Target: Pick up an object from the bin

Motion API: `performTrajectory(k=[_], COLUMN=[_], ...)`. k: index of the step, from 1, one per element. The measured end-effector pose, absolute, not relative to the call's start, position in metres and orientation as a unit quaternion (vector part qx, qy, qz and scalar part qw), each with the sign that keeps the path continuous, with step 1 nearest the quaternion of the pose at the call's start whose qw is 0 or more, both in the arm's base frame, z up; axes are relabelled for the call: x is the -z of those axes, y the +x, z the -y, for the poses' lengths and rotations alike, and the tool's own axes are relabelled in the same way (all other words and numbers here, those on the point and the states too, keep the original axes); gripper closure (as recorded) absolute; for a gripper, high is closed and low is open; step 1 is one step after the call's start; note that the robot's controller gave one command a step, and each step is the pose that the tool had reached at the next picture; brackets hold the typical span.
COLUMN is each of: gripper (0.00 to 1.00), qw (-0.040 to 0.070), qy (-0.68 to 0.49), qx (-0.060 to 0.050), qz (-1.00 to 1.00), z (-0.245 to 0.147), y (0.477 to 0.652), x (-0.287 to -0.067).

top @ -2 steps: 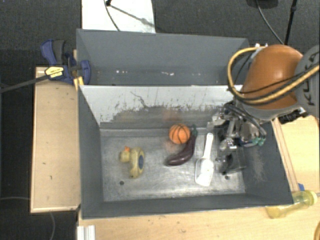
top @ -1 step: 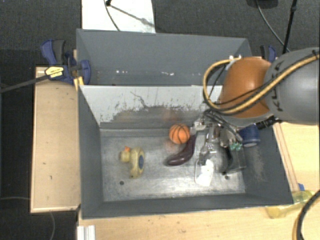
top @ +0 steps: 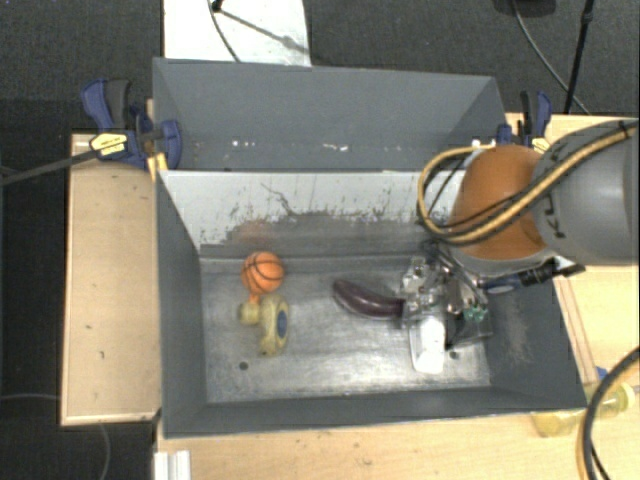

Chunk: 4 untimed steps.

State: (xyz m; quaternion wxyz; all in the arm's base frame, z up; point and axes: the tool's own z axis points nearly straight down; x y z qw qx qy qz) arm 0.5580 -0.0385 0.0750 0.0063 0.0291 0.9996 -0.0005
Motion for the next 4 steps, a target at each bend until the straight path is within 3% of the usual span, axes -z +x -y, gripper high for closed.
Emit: performTrajectory(k=[1, 2, 3, 4], gripper=[1.00, 1.00, 1.00, 1.00], qw=[0.006, 0.001, 0.001, 0.002], qy=[0.029, 0.023, 0.023, -0.060], qx=[0.001, 0.000, 0.000, 0.000], qz=[-1.000, -1.000, -1.000, -0.998], z=[0.038, 0.026, 0.026, 0.053], y=[0.558, 0.547, 0.547, 0.563], x=[-0.075, -0.192, -0.192, -0.279])
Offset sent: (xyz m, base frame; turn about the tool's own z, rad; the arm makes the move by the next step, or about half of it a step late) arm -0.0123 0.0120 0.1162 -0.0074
